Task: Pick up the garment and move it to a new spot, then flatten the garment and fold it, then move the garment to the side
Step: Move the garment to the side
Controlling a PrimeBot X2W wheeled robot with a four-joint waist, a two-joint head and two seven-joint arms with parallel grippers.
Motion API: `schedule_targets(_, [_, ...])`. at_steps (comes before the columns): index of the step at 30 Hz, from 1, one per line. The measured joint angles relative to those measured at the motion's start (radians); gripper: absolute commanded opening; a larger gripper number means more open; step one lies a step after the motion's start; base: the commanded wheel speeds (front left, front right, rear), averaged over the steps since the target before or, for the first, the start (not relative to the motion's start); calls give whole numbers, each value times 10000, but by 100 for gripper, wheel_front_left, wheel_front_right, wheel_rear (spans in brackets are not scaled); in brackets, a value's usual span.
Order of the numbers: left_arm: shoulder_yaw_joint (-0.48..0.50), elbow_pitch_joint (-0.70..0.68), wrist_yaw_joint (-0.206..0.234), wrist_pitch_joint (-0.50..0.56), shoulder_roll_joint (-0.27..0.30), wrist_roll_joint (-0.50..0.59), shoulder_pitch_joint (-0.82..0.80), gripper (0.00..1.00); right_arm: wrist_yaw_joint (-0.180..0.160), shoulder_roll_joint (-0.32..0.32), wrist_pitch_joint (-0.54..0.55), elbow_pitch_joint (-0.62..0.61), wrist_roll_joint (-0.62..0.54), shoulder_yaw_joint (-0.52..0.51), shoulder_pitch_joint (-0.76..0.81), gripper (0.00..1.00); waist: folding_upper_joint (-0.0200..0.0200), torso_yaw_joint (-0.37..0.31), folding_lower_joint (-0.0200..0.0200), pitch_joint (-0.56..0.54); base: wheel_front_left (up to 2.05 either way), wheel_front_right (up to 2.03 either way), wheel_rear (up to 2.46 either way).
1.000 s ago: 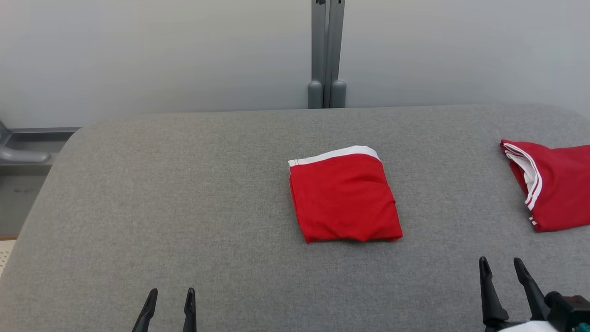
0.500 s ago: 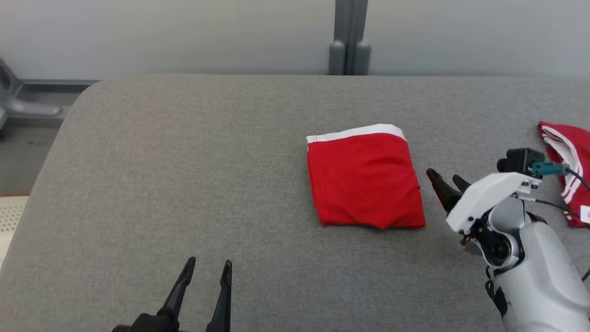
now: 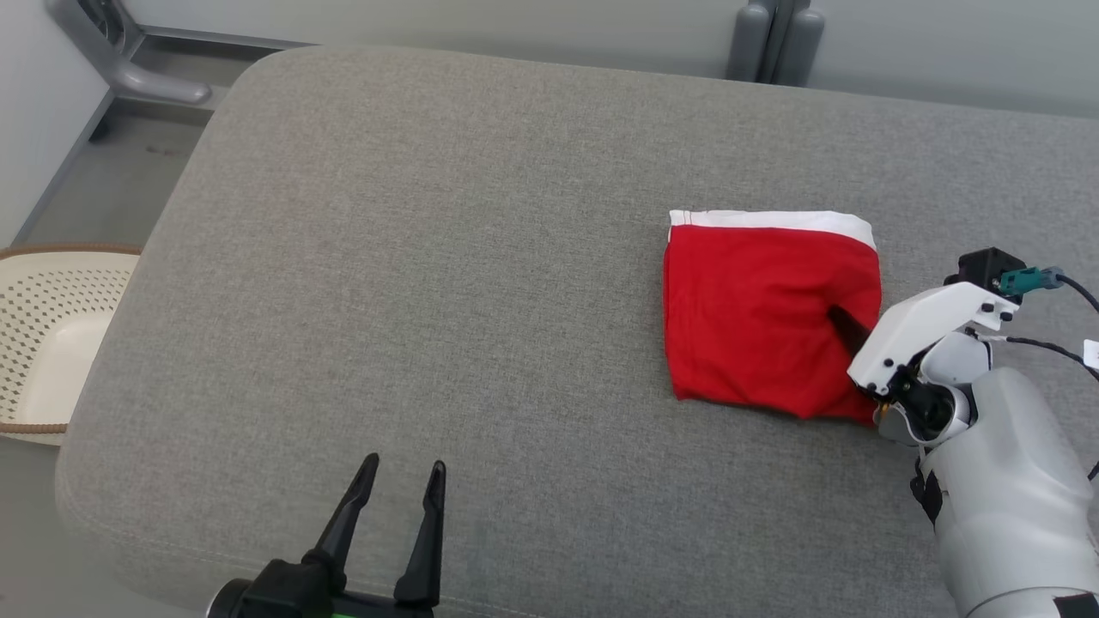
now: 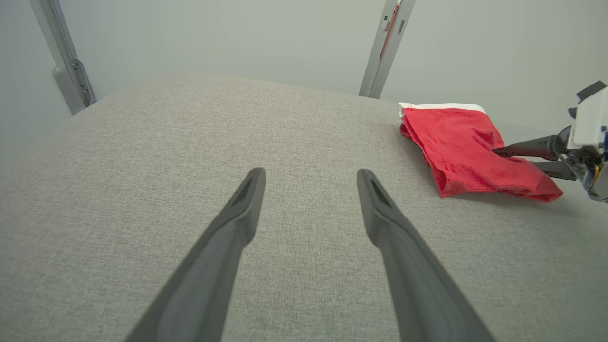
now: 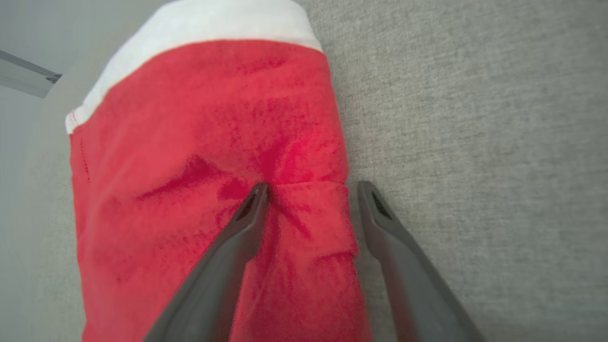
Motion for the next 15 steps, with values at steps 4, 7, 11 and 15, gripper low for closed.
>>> schedule_targets(4, [255,-71,0,0,2,0,11,100,0,117,-247,0,771,15,-177,0,0,-118,0,145,0,0,0])
schedule_targets(7, [453,-165,2,0,2,0,34,100,0,84,-290,-274,1064,217,-189,0,0,-412,0,222,0,0,0])
schedule_targets(11, [502,-217,0,0,0,123,25,100,0,-403,-153,-627,1156,307,-184,0,0,-1059,0,328,0,0,0])
schedule_targets(15, [397,-257,0,0,17,447,-282,100,0,-895,-113,-836,982,130,-235,0,0,-1944,0,396,0,0,0])
